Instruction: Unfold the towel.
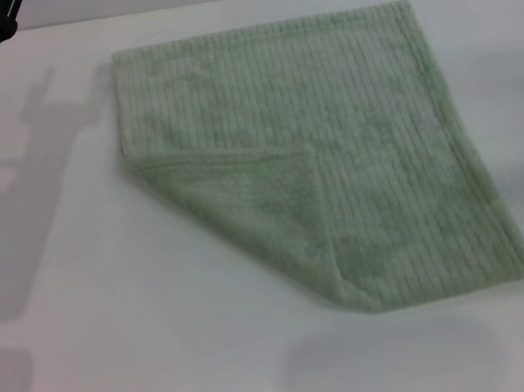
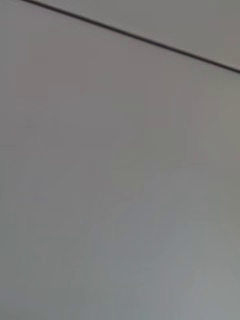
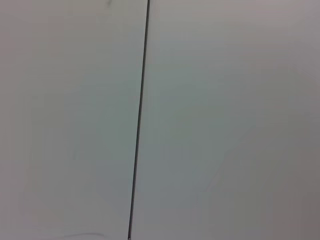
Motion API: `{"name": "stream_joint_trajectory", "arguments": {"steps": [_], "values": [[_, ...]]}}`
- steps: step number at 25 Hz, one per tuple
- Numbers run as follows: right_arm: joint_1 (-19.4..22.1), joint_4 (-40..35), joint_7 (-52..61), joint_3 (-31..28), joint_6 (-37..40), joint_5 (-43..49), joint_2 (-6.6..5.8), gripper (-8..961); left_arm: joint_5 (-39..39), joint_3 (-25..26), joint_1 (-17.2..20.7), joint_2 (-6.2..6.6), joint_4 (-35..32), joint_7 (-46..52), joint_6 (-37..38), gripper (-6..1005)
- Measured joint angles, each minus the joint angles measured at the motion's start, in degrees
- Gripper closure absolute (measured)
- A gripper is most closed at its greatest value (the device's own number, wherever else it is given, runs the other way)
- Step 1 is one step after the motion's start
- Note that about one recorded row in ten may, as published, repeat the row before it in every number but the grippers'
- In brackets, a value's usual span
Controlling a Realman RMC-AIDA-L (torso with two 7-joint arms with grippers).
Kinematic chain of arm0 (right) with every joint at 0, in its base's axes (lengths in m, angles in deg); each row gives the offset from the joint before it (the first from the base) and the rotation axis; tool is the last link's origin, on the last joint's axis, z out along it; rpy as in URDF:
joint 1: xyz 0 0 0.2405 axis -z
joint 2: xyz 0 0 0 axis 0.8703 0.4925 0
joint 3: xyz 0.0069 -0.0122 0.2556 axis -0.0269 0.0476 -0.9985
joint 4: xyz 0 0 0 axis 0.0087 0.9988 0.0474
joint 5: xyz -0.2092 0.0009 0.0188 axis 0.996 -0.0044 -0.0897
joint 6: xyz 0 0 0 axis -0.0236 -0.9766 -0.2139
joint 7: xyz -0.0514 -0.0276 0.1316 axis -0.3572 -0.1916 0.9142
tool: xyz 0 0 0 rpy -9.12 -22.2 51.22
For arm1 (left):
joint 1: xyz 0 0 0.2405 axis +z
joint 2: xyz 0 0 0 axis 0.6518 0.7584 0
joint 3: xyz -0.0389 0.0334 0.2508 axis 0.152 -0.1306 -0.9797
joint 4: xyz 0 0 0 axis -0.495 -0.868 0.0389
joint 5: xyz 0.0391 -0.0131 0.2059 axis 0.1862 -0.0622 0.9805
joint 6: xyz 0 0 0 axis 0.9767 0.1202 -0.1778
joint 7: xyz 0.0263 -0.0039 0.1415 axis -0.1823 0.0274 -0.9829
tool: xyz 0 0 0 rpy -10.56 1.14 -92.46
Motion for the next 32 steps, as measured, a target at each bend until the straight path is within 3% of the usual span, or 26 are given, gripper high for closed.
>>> {"name": "stream_joint_trajectory", "arguments": {"steps": [32], "values": [[-1.01,-0.41,0.21,5.24,2.38,0.23,-0.13,239,-1.40,-0.35,-1.06,0.03,-0.38,-1.46,1.68,257]]}}
